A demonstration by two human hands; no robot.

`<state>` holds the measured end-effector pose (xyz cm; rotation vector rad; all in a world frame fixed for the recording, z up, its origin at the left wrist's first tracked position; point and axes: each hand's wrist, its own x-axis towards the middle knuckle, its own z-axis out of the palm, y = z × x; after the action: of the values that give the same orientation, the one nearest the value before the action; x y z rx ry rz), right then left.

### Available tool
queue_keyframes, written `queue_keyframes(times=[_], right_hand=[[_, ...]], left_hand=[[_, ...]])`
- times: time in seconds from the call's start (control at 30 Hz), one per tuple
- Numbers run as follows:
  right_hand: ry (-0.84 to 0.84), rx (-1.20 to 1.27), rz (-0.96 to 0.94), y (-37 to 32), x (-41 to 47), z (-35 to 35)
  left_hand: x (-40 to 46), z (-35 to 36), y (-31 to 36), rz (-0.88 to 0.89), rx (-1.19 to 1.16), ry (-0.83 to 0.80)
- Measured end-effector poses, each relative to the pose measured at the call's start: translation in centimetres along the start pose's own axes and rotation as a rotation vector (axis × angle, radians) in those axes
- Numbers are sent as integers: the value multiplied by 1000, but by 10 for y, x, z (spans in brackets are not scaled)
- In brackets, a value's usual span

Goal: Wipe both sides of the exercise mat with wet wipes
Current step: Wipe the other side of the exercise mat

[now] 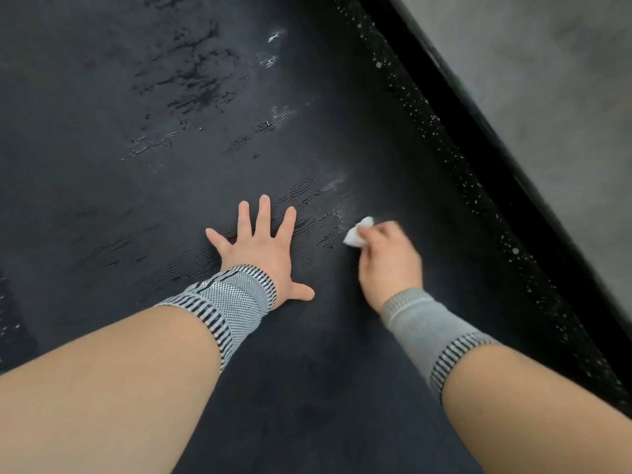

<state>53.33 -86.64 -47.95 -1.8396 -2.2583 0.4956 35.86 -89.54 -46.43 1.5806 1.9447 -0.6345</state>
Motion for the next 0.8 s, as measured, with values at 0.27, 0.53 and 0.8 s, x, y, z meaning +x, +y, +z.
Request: queue_keyframes(times=[0.27,0.53,0.8], right_hand=[[70,-122,200,48,38,-16],[-158,-56,-361,-6,-7,6],[44,-140,81,19,38,-8]], left_hand=[[-1,-1,1,4,-2,-5],[-3,0,0,24,-29,-6],[-1,2,-2,22,-90,-42]])
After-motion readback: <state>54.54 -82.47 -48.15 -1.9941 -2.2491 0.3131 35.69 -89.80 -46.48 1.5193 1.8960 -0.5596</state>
